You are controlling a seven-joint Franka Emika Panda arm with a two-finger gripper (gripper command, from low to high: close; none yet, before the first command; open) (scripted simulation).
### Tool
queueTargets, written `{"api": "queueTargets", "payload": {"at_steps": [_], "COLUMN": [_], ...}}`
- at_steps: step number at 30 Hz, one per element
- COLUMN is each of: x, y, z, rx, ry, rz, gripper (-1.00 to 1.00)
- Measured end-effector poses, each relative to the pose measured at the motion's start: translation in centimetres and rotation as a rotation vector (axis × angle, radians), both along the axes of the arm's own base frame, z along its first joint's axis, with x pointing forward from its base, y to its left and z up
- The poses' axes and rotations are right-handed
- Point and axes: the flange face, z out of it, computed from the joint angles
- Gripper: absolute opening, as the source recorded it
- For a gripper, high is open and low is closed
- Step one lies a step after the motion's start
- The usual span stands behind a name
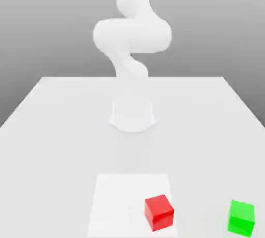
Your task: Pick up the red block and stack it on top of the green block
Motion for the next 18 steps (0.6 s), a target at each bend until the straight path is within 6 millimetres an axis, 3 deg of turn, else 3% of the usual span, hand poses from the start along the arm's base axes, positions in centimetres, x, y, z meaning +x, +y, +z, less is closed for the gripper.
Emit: {"api": "queueTargets", "payload": {"at_steps": [4, 9, 14, 18], "x": [4.7, 8.6, 10.3, 10.2], "y": [0.9, 2.2, 3.6, 4.7], "z": [-7.2, -16.6, -26.5, -34.5], "rx": [-0.020, -0.046, -0.073, -0.096], "ry": [0.124, 0.272, 0.419, 0.537], "rz": [0.051, 0.114, 0.178, 0.233], "gripper": [0.00, 0.00, 0.00, 0.00]}}
